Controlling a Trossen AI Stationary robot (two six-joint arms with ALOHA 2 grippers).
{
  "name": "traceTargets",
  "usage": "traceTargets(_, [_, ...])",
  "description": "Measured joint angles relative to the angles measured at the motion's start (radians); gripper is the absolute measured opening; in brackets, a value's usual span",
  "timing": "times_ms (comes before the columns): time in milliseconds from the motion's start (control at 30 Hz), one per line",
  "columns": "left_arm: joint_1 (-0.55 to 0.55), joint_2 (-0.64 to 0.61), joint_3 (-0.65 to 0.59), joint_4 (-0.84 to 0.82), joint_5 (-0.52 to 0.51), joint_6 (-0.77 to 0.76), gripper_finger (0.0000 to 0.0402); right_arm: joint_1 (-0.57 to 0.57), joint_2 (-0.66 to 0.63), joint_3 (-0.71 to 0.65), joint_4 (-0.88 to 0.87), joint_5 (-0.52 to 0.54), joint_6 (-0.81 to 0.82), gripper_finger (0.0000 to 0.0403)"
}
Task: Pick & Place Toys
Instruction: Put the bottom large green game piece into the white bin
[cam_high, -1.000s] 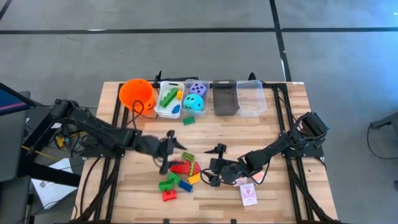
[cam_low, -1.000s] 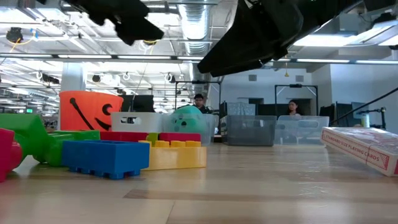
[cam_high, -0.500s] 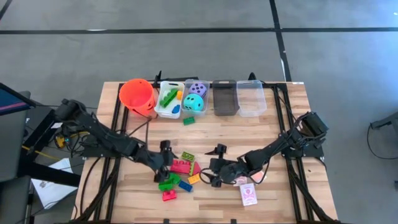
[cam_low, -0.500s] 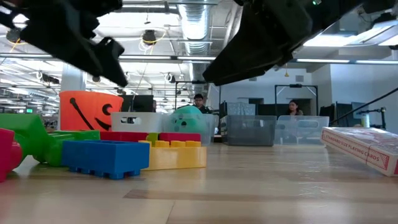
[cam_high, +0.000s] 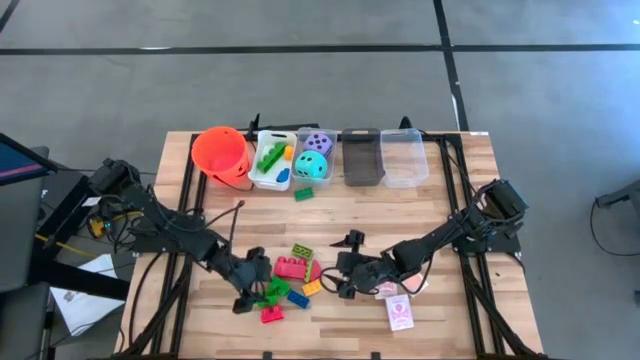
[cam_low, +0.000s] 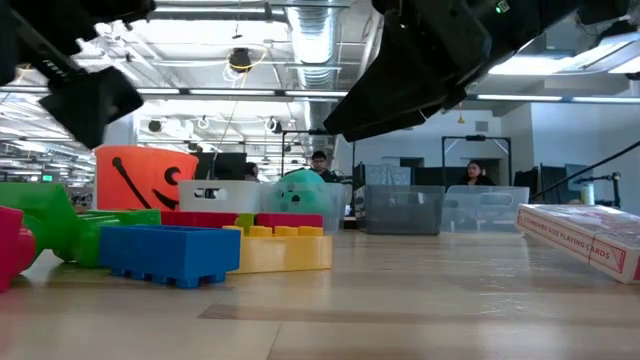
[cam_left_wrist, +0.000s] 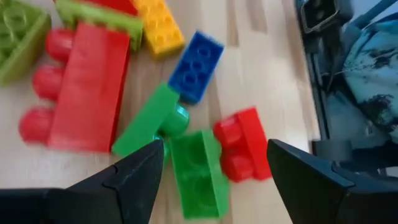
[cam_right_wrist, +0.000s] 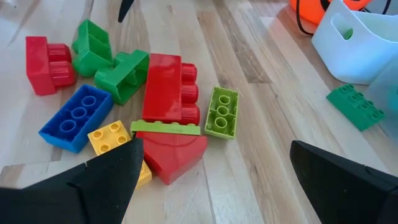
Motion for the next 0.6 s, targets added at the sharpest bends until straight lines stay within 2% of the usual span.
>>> traceTargets(167, [-0.020,0.000,0.000,-0.031,-0.001,-0.073,0.0279,0.000,0.000,0.000,0.002,-0.002,0.007,0.0397])
traceTargets(433, [-0.021,0.014,0.000,-0.034,0.002,-0.097,0.0279,0.000,0.000,0.000,0.002,-0.002,0.008,0.0397])
traceTargets(600, [-0.020,0.082,0.000,-0.036,0.088,-0.148,0.0279,0.000,0.000,0.000,0.000,-0.002,0.008,0.0397])
